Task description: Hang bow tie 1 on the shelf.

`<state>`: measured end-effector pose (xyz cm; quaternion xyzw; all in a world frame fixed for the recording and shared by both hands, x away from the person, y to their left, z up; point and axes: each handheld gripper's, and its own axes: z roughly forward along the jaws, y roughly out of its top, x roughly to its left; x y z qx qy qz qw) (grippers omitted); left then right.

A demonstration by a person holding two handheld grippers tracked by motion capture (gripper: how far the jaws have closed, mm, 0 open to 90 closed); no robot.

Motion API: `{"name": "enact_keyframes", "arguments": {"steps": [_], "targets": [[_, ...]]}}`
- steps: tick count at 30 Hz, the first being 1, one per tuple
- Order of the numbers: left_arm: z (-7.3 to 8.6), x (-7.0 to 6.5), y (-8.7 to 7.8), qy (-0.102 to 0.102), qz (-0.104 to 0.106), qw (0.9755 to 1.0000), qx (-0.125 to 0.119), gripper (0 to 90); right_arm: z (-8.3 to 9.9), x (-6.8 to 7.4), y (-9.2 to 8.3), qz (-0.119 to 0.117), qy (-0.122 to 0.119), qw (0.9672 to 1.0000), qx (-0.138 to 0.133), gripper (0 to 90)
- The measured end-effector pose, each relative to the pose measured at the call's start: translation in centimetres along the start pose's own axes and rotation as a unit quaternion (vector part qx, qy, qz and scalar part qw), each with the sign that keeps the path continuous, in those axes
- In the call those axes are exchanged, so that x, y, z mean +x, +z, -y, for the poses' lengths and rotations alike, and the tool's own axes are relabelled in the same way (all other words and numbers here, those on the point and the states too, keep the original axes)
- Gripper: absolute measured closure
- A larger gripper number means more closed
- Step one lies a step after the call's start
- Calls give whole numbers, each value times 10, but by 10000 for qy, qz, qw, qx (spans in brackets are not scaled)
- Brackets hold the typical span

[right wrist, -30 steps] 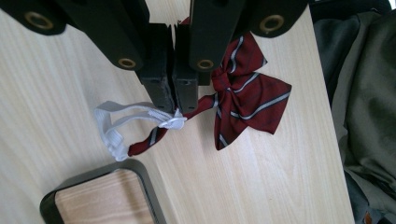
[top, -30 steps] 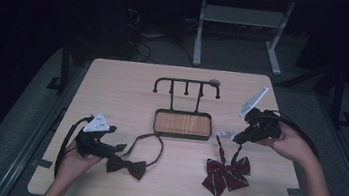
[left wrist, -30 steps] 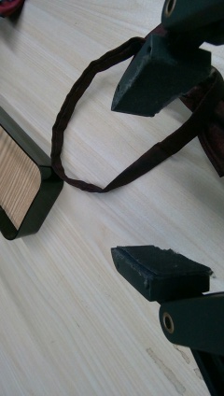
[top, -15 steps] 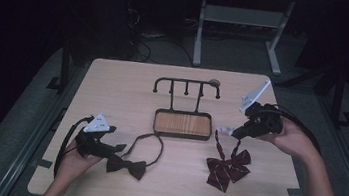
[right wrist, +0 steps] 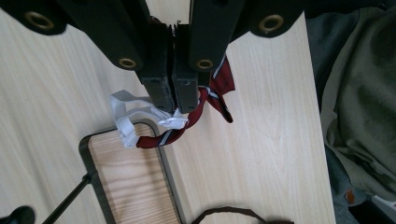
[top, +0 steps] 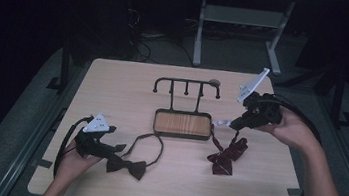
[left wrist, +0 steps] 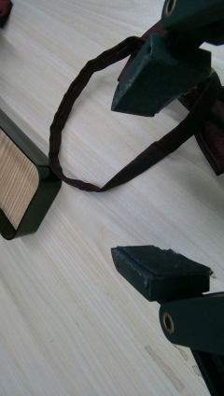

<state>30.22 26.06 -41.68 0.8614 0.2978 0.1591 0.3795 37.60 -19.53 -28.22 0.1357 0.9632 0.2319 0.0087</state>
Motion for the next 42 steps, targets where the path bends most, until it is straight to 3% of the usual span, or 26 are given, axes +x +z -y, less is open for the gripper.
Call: {"name": "enact_keyframes", "arguments": {"steps": [14,42], "targets": [[0,0,0,4,-6,10000,15,247,-21,-3,-17,150,-90,9998,-74,873],[0,1,-1,29,7,10000,78,247,-59,-11,-32,354,-226,9991,-50,873]]}}
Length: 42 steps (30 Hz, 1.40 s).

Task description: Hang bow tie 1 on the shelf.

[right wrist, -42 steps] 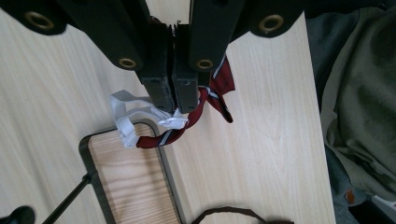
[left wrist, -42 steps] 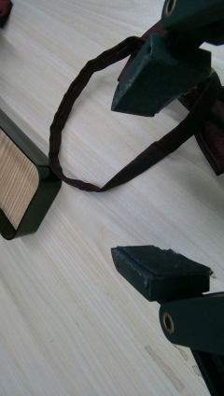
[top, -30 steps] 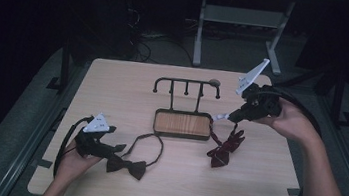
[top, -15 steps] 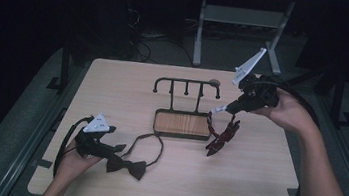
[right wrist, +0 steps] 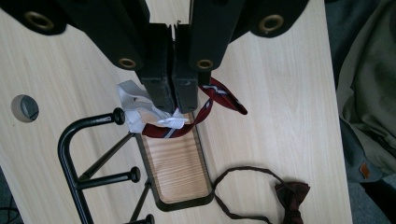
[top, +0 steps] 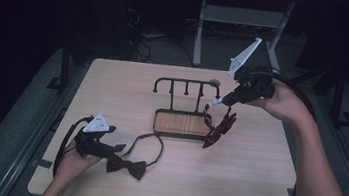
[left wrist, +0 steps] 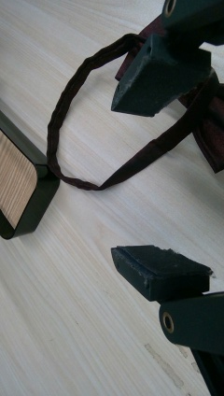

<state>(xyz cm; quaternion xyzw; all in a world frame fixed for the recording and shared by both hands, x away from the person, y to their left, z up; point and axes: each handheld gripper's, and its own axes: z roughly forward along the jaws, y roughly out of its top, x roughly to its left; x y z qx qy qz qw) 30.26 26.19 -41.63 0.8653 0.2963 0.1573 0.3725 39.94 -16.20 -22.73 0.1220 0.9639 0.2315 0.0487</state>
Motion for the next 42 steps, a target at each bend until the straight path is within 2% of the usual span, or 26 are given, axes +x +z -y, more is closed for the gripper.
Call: {"name": "enact_keyframes", "arguments": {"steps": [7,20,24,29,36,40,42], "targets": [[0,0,0,21,2,10000,-7,247,-7,5,-5,41,-80,10000,-21,873],[-1,0,-1,34,2,10000,-11,247,-17,4,-10,57,-182,9998,-28,873],[-1,0,-1,42,5,10000,-16,247,-17,1,-10,81,-133,9999,-45,873],[-1,0,-1,40,11,10000,-21,247,-17,-6,-10,117,-33,9999,-49,873],[-1,-1,0,5,25,10000,-39,247,-14,-21,-4,209,266,9994,73,872],[-1,0,-1,43,22,10000,-41,247,-6,-33,4,262,496,9982,198,872],[-1,0,-1,53,20,10000,-43,247,-4,-35,5,244,541,9981,193,872]]}}
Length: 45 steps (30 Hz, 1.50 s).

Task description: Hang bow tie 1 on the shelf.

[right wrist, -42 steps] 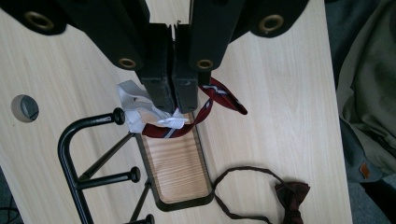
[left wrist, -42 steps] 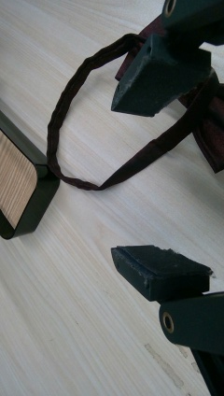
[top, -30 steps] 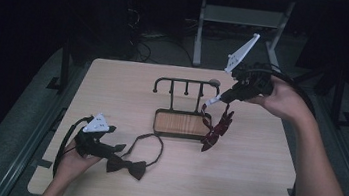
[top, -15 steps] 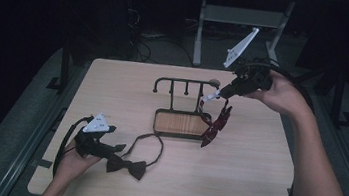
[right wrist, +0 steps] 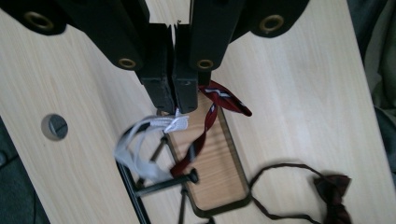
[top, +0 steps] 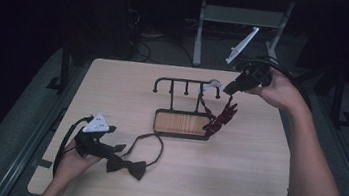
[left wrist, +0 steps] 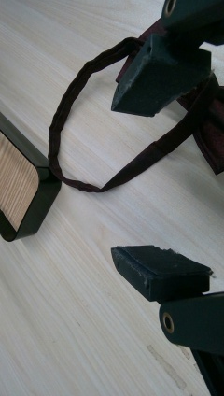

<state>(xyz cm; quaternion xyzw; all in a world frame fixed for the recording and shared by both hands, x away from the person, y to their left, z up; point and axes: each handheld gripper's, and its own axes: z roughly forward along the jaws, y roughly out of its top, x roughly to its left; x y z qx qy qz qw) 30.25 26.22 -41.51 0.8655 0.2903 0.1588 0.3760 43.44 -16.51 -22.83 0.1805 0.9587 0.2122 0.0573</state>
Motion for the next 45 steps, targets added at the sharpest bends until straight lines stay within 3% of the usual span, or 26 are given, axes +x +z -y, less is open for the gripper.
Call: {"name": "enact_keyframes", "arguments": {"steps": [7,8,16,25,37,45], "targets": [[0,-1,0,-2,10,10000,20,247,11,-11,10,-12,253,9997,31,872],[-1,-2,1,22,1,10000,11,247,12,-14,13,12,304,9994,136,870],[-2,-3,0,60,-1,10000,9,247,14,-20,15,52,457,9988,156,870],[-2,-4,0,111,-11,9999,7,247,14,-26,26,76,648,9972,372,867],[-3,-5,0,61,5,10000,-12,247,24,-29,34,-37,753,9966,322,826],[-3,-5,0,81,15,10000,52,248,33,-23,33,-142,631,9977,193,800]]}}
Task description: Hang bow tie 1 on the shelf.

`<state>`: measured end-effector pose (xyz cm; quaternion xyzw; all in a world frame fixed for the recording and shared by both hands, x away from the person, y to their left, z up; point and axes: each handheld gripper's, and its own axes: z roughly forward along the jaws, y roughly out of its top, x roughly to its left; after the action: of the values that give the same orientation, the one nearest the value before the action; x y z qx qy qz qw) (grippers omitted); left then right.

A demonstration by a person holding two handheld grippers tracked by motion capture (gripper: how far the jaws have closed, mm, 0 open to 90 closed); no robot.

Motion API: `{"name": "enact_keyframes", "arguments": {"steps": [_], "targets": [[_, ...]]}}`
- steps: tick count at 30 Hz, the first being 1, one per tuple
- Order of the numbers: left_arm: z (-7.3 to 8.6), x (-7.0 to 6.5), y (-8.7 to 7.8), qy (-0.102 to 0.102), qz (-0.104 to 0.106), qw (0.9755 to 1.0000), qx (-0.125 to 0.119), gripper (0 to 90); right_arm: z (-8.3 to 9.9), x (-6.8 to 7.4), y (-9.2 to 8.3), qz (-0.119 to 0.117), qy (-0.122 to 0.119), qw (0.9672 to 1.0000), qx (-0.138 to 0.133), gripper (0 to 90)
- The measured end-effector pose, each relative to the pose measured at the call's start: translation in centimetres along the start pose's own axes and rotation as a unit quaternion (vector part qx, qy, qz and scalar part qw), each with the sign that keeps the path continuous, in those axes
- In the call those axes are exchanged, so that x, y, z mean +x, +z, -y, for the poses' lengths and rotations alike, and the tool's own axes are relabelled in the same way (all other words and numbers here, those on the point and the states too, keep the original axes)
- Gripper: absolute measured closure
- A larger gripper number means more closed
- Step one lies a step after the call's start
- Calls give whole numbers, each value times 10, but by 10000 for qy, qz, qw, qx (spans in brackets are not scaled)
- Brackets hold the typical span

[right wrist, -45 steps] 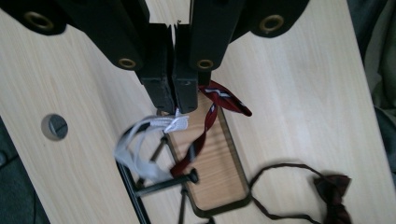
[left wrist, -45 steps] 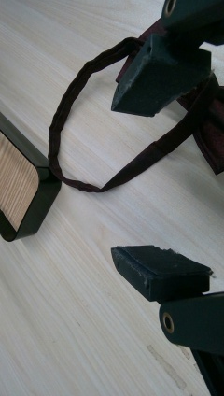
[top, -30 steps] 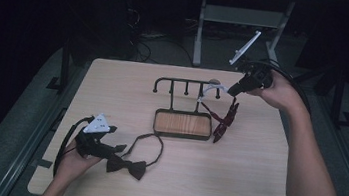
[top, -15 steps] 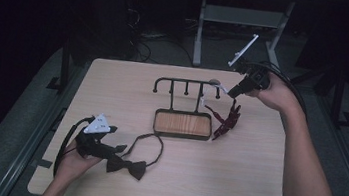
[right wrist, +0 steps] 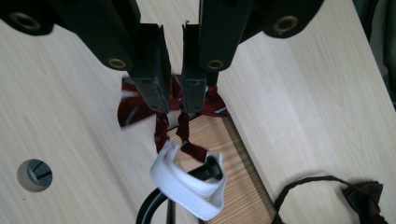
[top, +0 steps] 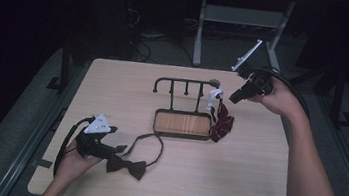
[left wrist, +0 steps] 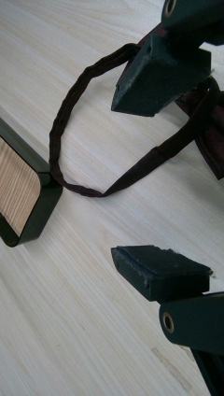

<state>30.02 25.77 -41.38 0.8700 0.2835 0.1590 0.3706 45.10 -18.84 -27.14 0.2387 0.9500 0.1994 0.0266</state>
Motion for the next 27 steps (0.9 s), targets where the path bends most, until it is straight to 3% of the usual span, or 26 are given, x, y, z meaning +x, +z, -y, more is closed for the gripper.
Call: {"name": "enact_keyframes", "arguments": {"steps": [27], "targets": [[1,1,4,-26,25,10000,53,249,46,32,15,-264,-353,9987,-236,669]]}}
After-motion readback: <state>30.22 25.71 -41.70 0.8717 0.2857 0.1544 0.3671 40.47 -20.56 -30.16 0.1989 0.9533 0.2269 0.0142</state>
